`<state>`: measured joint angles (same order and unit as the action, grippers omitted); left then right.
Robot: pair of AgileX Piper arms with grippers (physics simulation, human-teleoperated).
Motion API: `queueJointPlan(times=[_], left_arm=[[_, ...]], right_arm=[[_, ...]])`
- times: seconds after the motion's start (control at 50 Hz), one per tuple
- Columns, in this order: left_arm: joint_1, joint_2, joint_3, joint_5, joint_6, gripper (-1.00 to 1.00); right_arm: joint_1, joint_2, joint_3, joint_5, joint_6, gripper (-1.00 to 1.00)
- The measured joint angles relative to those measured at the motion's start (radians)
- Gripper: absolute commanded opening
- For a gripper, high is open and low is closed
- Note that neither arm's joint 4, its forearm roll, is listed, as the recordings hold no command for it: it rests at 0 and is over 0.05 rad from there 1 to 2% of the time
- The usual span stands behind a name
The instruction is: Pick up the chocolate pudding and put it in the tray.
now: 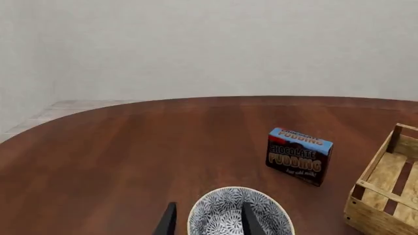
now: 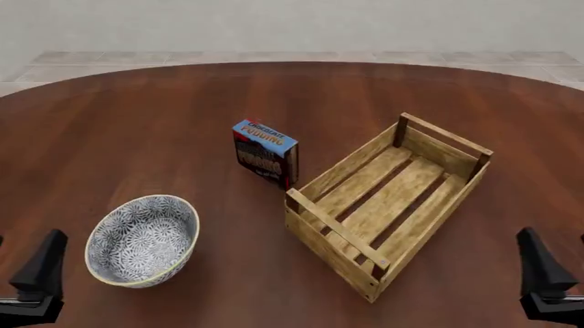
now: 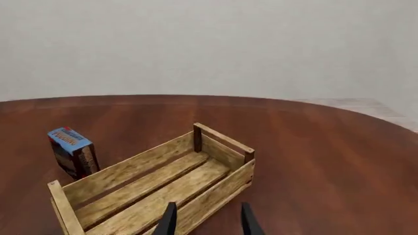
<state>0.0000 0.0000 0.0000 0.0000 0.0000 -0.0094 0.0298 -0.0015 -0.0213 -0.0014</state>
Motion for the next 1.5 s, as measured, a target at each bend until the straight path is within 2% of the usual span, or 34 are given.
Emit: queueJointPlan(times=[0.7, 0.98, 1.22, 1.5], left_arm=[[0.0, 0.0, 0.0, 0.0, 0.0, 1.0], [0.0, 0.0, 0.0, 0.0, 0.0, 1.0], [0.0, 0.0, 0.0, 0.0, 0.0, 1.0], [0.0, 0.0, 0.0, 0.0, 0.0, 1.0]], right_arm=[[0.044, 0.005, -0.037, 0.046, -0.017, 1.0], [0.069, 0.105, -0.121, 0.055, -0.042, 1.0], [0.079, 0.214, -0.21, 0.065, -0.088, 1.0], [0.084, 0.454, -0.344, 0.076, -0.157, 1.0]])
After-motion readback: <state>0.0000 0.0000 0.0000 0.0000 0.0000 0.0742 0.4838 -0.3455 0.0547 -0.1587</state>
